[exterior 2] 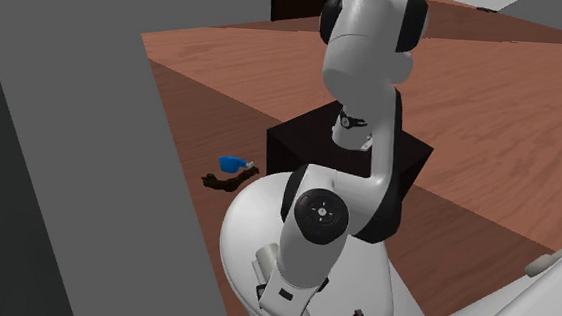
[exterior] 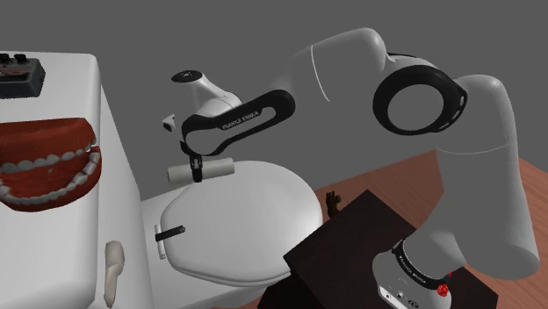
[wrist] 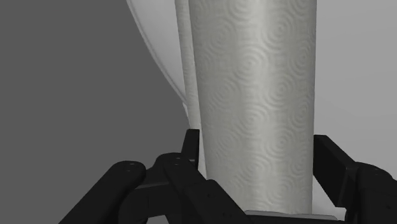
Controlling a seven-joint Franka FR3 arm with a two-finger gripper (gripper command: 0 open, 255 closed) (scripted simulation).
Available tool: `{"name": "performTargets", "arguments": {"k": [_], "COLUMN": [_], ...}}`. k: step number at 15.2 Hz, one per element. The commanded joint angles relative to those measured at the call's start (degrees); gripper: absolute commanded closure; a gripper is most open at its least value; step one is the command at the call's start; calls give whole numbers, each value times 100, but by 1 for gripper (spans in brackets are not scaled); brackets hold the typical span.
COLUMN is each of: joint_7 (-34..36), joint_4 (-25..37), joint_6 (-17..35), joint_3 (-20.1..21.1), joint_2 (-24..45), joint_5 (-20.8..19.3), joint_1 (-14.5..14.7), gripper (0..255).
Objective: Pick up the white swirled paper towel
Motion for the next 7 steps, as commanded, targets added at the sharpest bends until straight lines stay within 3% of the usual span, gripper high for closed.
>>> {"name": "performTargets", "arguments": {"k": [1,7], "joint_7": [-20,-53], "joint_4": [8,34], "joint_6": [-86,-297], "joint_3": [11,37], "joint_2": [-78,-264], "joint_5": [16,51], "joint_1": [-12,-26], "gripper": [255,255]}}
